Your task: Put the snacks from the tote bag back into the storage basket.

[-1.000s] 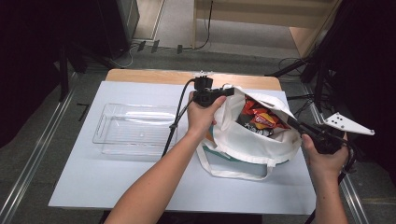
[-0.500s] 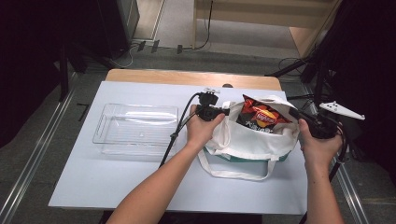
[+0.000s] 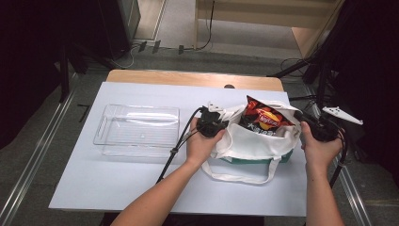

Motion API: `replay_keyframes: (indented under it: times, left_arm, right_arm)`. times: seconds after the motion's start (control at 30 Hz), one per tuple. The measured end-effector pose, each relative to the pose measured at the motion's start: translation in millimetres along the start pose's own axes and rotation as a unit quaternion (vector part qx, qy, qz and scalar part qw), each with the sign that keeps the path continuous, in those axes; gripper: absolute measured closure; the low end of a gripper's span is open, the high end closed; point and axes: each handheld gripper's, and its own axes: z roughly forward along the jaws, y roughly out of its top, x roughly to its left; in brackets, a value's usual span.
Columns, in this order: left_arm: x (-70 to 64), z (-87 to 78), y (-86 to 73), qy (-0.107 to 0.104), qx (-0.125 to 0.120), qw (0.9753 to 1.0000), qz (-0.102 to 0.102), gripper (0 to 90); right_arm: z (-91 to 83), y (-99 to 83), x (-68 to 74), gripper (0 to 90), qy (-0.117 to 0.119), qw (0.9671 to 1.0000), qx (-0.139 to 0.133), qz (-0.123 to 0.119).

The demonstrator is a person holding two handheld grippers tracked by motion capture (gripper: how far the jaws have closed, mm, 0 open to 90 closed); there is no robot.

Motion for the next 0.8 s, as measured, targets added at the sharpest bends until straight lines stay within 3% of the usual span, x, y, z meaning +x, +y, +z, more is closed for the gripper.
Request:
replay_keyframes:
  times: [0.07, 0.17, 0.23, 0.4, 0.5, 0.6, 0.67, 0.7, 0.73, 0.77, 0.8]
  left_arm:
    - [-4.2, -0.2, -1.5, 0.002, -0.002, 0.9999, 0.014, 83.1]
    - [-1.0, 0.8, -5.8, -0.008, -0.004, 1.0, 0.002, 82.8]
    - [0.5, 2.0, -8.2, -0.015, -0.005, 0.9999, -0.005, 82.2]
    - [-2.6, 1.9, -13.1, -0.007, -0.018, 0.9998, 0.01, 80.7]
    - [-5.6, 5.3, -17.7, -0.003, -0.009, 0.9998, 0.018, 79.3]
    - [-11.6, 7.8, -22.9, 0.009, -0.002, 0.9992, 0.039, 78.2]
    - [-11.7, 8.0, -25.3, 0.007, -0.005, 0.9993, 0.036, 78.0]
    - [-11.0, 8.3, -26.1, 0.003, -0.004, 0.9995, 0.033, 78.0]
    - [-10.6, 8.8, -26.5, 0.004, -0.002, 0.9995, 0.032, 78.1]
    - [-10.4, 9.3, -26.9, 0.006, 0.0, 0.9994, 0.033, 78.2]
    - [-10.4, 9.7, -27.1, 0.006, 0.001, 0.9995, 0.031, 78.2]
  right_arm:
    - [0.9, -3.0, -0.8, 87.6, 0.002, 1.0, 0.005, 0.003]
    - [2.9, -8.5, 0.0, 88.3, 0.003, 0.9998, 0.001, 0.018]
    - [6.4, -14.0, -1.9, 88.2, 0.004, 0.9997, 0.01, 0.024]
    - [14.3, -27.9, -7.0, 86.8, 0.003, 0.9986, 0.03, 0.042]
    - [17.9, -35.8, -8.3, 79.1, 0.005, 0.998, 0.047, 0.043]
    - [7.3, -38.5, -12.5, 60.0, 0.004, 0.998, 0.012, 0.062]
    - [-14.3, -38.2, -6.4, 48.5, -0.007, 0.9977, -0.021, 0.064]
    - [-14.3, -38.2, -6.4, 48.5, -0.007, 0.9977, -0.021, 0.064]
    - [-21.6, -39.1, -1.1, 48.0, -0.008, 0.9981, -0.034, 0.051]
    - [-39.2, -41.4, 13.8, 45.6, -0.025, 0.9977, -0.06, 0.02]
    - [-39.2, -41.4, 13.8, 45.6, -0.025, 0.9977, -0.06, 0.02]
